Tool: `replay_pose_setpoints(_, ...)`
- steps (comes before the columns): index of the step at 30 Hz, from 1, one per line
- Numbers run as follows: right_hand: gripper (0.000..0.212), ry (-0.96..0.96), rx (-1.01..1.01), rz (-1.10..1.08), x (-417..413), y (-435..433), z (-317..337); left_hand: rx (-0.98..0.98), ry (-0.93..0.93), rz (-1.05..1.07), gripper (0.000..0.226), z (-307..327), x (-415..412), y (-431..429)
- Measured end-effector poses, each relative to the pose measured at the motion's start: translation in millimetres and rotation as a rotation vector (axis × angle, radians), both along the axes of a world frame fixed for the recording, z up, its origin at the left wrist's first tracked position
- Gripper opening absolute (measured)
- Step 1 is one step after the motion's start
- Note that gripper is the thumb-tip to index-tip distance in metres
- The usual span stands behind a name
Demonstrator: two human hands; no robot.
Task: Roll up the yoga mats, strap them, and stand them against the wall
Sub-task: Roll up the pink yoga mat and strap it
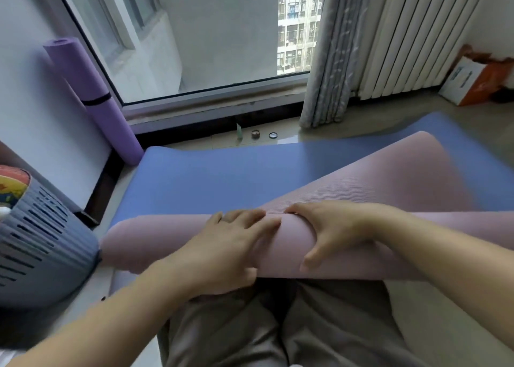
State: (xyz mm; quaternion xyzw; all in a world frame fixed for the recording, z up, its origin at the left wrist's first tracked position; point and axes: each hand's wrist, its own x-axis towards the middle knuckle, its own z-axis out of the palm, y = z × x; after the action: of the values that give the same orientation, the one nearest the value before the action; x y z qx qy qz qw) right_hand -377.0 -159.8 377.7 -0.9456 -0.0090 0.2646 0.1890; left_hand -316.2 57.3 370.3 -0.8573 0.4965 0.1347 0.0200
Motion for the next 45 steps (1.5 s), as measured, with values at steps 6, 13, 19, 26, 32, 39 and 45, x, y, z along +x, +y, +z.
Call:
replay_pose_setpoints(6,0.096,0.152,0.087,-0.074,29,-7,3,-0.069,-0.22,0.086,0.1,-31,2,-9)
replay_pose_setpoints(13,0.11,-0.404,-0.455,0.1,-28,25,-25,-0.091,-0.194,0.047,0.1,-29,16,-14)
replay_pose_setpoints(19,0.093,-0.394,-0.343,0.042,-2,9,-16,-0.179,-0.083,0.114,0.086,-24,18,-17)
replay_pose_setpoints(26,0.082,-0.419,-0.421,-0.016,11,-10,-7,-0.83,0.806,0.886,0.007,-28,-10,-7)
replay_pose_setpoints(32,0.084,-0.503,-0.519,-0.053,29,-29,20,-1.032,1.617,1.206,0.065,-20,21,-40)
replay_pose_setpoints(39,0.091,-0.748,-0.585,-0.229,50,-48,69,-1.35,1.565,1.022,0.052,44,71,-103)
replay_pose_setpoints(45,0.092,-0.961,-0.353,-0.454,71,-50,98,-1.504,1.331,0.77,0.063,105,109,-120)
